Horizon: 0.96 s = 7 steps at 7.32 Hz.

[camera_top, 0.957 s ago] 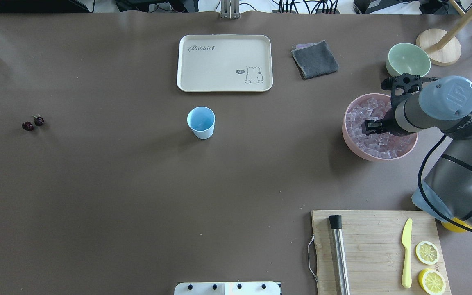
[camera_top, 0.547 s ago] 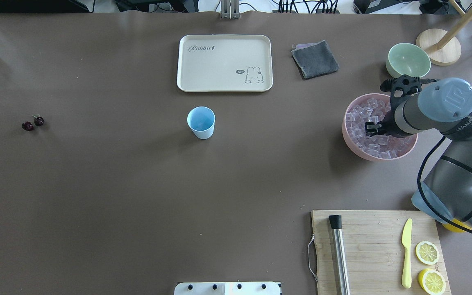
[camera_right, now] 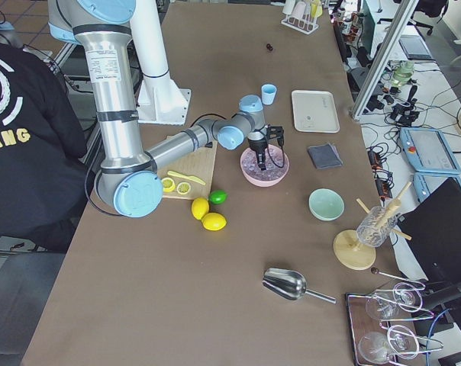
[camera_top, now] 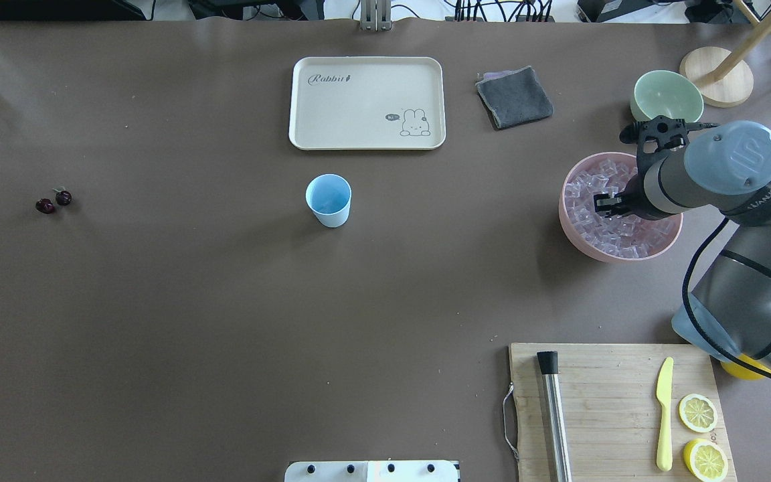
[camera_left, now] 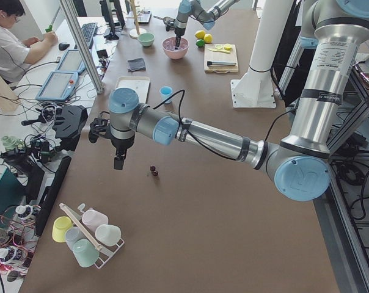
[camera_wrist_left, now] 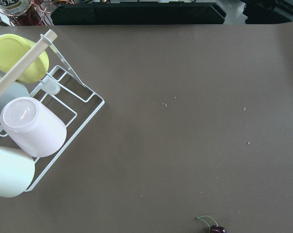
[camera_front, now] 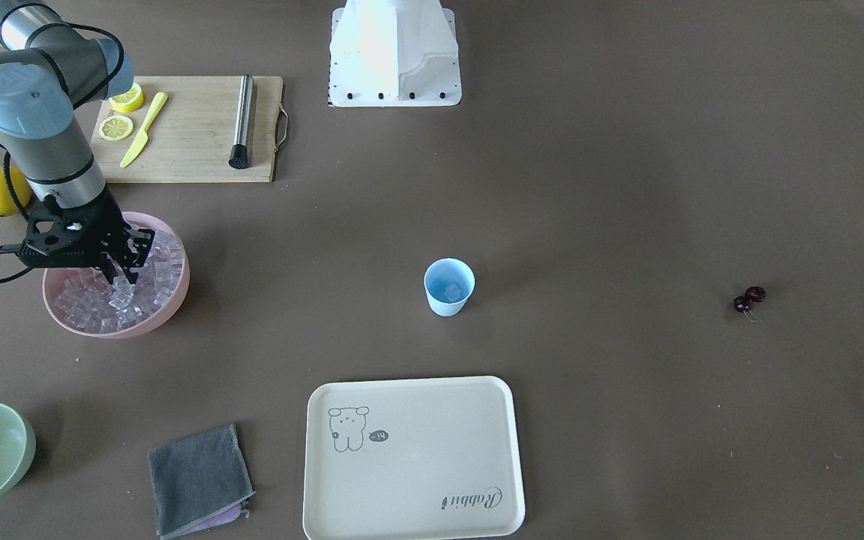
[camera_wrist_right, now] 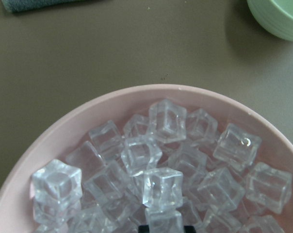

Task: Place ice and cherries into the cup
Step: 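Lower the right gripper into the ice and grasp another cube, then carry the second ice cube with the right gripper to the blue cup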

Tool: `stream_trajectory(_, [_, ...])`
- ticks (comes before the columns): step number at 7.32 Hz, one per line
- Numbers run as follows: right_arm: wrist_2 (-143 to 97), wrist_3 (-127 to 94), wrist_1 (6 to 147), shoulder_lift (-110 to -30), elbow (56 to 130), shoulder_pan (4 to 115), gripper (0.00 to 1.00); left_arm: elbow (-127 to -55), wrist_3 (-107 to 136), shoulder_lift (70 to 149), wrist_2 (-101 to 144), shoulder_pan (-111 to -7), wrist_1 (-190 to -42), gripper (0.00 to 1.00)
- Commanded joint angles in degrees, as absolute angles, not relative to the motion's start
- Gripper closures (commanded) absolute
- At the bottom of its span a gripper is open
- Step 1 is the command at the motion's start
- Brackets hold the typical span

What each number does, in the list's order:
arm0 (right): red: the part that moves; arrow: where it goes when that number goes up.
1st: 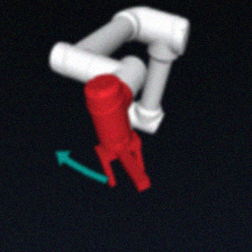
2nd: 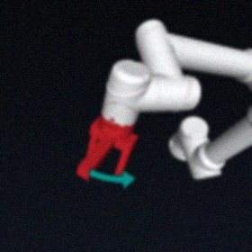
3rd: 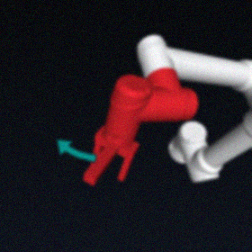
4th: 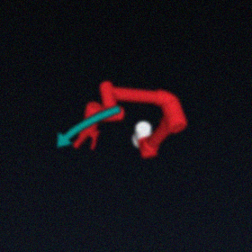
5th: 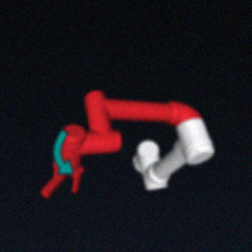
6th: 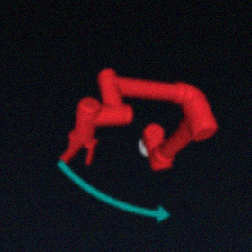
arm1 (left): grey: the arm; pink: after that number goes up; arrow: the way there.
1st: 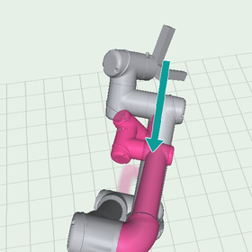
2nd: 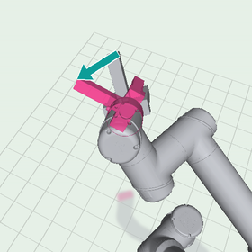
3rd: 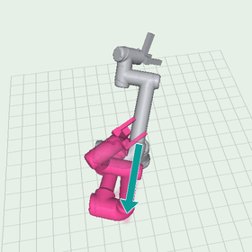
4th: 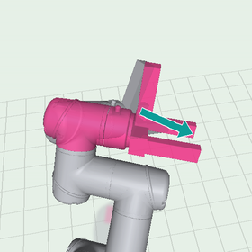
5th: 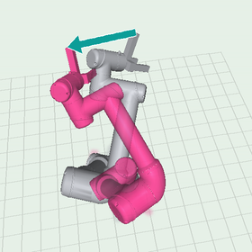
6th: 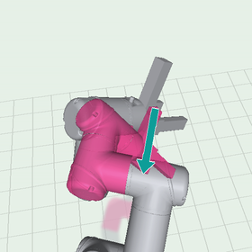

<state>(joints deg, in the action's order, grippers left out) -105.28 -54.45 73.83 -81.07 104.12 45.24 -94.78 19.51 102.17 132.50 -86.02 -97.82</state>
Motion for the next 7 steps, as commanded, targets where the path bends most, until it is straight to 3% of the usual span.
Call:
stream_trajectory(1, [-105.73, -54.4, 73.92, -81.3, 105.81, 47.54, 1.0, -94.57, 19.51, 102.13, 132.45, -85.87, -97.82, 0.02])
stream_trajectory(4, [-112.48, -54.06, 83.45, -76.41, 113.7, 54.82, 1.0, -94.48, 19.6, 102.13, 132.45, -84.99, -97.82, 0.02])
stream_trajectory(7, [-111.88, -54.67, 84.99, -65.61, 111.55, 52.92, 1.0, -95.44, 19.69, 101.69, 132.54, -84.9, -97.82, 0.02])
